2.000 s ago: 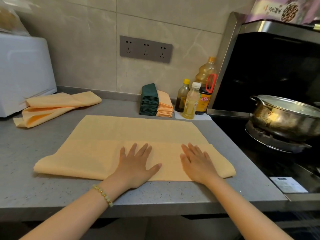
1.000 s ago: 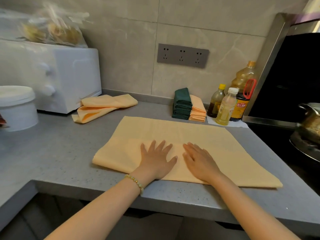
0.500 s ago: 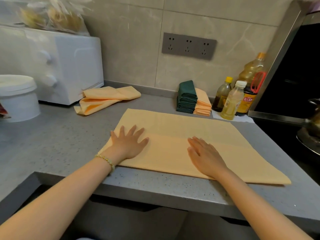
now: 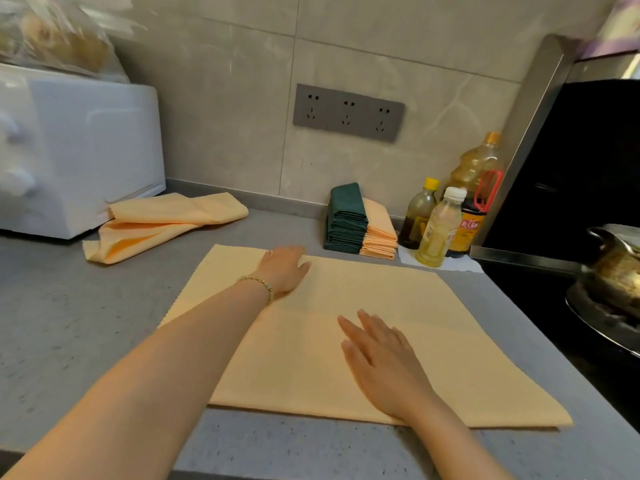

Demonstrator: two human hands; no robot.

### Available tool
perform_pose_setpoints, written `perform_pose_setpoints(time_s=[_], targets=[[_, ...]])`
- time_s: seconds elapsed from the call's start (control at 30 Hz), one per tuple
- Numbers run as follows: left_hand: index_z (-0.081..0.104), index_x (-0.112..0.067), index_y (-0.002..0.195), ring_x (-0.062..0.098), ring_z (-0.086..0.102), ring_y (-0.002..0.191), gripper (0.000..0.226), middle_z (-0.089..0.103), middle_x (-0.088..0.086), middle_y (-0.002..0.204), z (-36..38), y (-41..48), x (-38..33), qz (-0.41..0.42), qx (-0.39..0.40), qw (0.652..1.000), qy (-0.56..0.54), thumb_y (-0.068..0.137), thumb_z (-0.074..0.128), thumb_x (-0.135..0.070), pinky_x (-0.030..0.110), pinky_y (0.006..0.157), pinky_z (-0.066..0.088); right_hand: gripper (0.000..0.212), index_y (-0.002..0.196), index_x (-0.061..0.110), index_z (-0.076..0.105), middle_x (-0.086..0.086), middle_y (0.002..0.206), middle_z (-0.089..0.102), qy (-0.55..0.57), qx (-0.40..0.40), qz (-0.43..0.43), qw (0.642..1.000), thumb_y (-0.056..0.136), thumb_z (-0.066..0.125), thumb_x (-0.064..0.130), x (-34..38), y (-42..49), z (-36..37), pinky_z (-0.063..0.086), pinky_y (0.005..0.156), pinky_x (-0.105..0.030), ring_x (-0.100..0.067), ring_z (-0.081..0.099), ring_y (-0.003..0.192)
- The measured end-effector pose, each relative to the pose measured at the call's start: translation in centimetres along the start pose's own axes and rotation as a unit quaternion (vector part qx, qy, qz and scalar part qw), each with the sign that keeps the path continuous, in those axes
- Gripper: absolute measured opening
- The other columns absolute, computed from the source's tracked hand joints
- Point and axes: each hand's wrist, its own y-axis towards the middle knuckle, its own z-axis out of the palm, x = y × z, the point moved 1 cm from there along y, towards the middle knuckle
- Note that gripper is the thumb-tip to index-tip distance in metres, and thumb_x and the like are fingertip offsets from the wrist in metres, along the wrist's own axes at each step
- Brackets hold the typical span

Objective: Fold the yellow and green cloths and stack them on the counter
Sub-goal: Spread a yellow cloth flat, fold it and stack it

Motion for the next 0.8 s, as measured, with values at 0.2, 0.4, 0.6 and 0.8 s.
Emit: perform_pose_setpoints(time_s=[0.2,0.4,0.6,0.8], targets=[[0.036,-0.016,0.143,0.029,0.036,0.133,0.058,0.037,0.011,0.145,0.5,2.8,1.2,-0.032,0.016,0.999,0.012,0.096,0.041,-0.05,0.041,0.11,0.031,0.047,0.145,0.051,0.006,0.016,0.158,-0.006,0.001,0.013,0.009,1.0,0.099,0.012,0.051,0.1,0.5,-0.1,-0.007,0.117,-0.033,-0.006,-0.01,0.144],[0.051,-0.018,0.129,0.03,0.042,0.125,0.039,0.047,0.01,0.13,-0.6,3.1,0.3,-0.023,-0.015,1.0,-0.012,0.094,0.052,-0.037,0.039,0.103,0.035,0.047,0.146,0.05,0.01,0.016,0.158,-0.003,0.018,0.001,0.003,1.0,0.099,0.015,0.05,-0.1,0.4,-0.1,-0.006,0.117,-0.033,-0.005,-0.009,0.144],[0.065,-0.016,0.095,0.021,0.061,0.091,0.011,0.067,-0.002,0.101,-4.3,-1.8,-2.4,0.168,-0.167,0.971,0.021,0.093,0.055,-0.022,0.031,0.082,0.034,0.052,0.146,0.047,0.009,0.016,0.158,0.0,0.088,-0.049,-0.007,0.995,0.099,0.032,0.045,-0.2,0.1,-0.3,0.003,0.118,-0.03,-0.004,-0.001,0.145],[0.064,-0.02,0.076,0.018,0.054,0.049,0.012,0.058,-0.004,0.065,-4.8,-13.0,-3.6,0.417,-0.205,0.876,0.129,0.074,0.072,-0.012,0.022,0.041,0.041,0.105,0.15,0.032,0.01,0.002,0.159,-0.002,-0.011,-0.379,-0.038,0.925,0.071,0.078,0.018,-1.2,-1.6,-3.7,-0.013,0.117,-0.032,-0.016,-0.008,0.146]])
